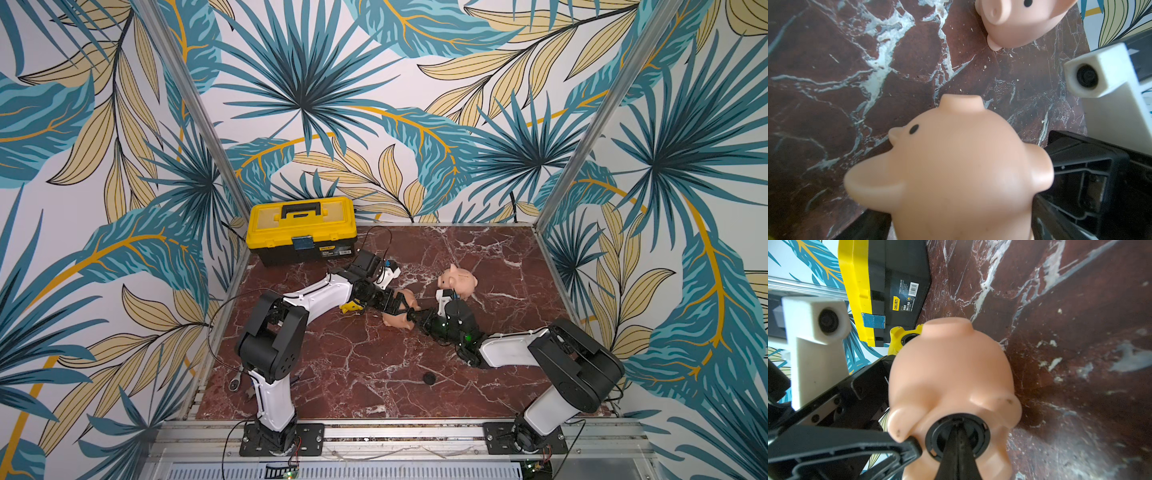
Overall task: Close piggy banks
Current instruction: Screw the knob on the piggy bank, then move the piggy bank to the center of the board.
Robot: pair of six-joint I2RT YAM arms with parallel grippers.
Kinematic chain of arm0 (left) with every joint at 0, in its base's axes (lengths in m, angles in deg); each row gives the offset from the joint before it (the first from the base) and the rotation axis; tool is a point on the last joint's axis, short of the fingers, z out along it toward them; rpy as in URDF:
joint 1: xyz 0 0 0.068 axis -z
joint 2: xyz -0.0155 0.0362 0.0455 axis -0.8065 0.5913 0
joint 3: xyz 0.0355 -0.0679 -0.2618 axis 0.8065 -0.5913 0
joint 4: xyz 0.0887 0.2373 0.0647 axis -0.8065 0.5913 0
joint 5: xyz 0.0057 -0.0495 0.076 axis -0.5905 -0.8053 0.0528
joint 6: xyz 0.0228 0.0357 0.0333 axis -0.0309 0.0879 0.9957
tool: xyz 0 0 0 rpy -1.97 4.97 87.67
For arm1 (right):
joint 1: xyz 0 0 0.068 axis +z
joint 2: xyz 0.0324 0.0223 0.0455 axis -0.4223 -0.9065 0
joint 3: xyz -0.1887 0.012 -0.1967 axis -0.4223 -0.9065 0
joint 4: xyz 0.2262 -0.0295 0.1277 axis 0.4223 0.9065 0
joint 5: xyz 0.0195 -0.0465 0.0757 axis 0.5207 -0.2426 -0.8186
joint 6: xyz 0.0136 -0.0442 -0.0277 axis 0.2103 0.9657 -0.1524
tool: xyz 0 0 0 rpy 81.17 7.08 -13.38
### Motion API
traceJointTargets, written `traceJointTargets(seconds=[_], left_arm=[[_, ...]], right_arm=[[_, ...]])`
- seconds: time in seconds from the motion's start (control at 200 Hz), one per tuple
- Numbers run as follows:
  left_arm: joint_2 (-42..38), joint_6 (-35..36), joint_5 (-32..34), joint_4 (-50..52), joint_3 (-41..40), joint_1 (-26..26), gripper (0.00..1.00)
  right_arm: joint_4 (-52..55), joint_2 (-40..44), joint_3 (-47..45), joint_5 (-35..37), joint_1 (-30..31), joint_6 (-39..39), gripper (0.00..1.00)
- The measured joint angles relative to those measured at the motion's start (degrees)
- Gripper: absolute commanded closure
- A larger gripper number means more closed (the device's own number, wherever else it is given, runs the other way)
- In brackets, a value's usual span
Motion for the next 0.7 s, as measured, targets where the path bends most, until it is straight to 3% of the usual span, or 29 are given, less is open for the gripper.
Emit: traceJointTargets(seconds=[0.205, 0.401, 0.696], left_arm=[[0.0, 0.0, 0.2, -0.1, 0.0, 0.0, 0.04], [-0.3, -0.7, 1.8, -0.4, 0.0, 0.2, 0.04], [-0.6, -3.7, 4.9, -1.3, 0.0, 1.2, 0.05]], right_arm=[[0.5, 0.0, 0.2, 0.0, -0.1, -1.8, 1.00], [4.2, 0.4, 2.1, 0.0, -0.2, -0.5, 0.87], [19.4, 7.5, 5.6, 1.0, 0.0, 7.4, 0.69]])
